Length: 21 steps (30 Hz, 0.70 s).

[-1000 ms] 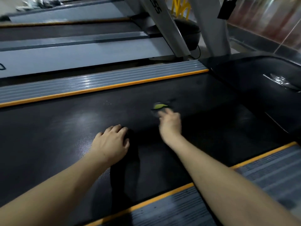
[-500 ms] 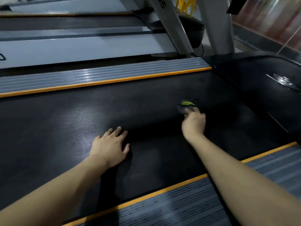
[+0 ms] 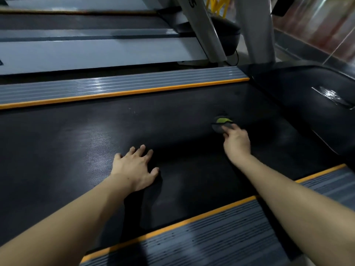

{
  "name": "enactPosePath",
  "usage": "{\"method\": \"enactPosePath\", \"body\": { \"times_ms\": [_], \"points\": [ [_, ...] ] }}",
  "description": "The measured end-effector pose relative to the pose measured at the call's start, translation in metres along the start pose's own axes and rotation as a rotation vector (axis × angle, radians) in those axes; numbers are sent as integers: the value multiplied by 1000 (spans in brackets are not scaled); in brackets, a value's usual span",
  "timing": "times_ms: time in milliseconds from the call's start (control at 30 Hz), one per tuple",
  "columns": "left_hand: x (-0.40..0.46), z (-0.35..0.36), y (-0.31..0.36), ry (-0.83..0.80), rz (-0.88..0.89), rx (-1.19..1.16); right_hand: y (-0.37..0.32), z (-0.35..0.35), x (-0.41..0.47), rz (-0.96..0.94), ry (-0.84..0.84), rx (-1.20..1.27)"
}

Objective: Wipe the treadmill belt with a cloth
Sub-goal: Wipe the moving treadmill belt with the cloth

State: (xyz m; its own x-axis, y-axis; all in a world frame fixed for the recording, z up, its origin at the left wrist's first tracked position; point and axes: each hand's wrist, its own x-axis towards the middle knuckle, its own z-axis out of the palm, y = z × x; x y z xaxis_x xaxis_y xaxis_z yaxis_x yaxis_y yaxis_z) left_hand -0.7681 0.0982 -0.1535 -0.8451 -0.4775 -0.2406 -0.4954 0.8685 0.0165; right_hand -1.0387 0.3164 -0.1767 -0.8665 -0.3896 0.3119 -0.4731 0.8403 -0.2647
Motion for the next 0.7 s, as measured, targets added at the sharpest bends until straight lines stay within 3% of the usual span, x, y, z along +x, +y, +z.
{"method": "enactPosePath", "body": {
  "times_ms": [100, 200, 300, 367, 467, 567, 633, 700],
  "points": [
    [0, 2, 1, 7, 15, 10, -60, 15, -26, -39, 18, 46],
    [2, 0, -6, -1, 26, 33, -121, 27, -76, -380, -84, 156],
    [2, 2, -10, -43, 36, 35, -101, 14, -68, -625, -110, 276],
    [1, 5, -11, -49, 32, 10, -57, 7, -44, -593, -68, 203],
    [1, 6, -13, -47, 40, 3, 12, -10, -12, -225, -4, 88],
    [0, 8, -12, -22, 51, 5, 5, -7, -16, 54, 22, 15],
    [1, 9, -11, -17, 52, 13, -38, 5, -37, -28, 41, 50],
    [2, 8, -10, -37, 49, 22, -85, 16, -68, -243, 11, 113]
  ]
}}
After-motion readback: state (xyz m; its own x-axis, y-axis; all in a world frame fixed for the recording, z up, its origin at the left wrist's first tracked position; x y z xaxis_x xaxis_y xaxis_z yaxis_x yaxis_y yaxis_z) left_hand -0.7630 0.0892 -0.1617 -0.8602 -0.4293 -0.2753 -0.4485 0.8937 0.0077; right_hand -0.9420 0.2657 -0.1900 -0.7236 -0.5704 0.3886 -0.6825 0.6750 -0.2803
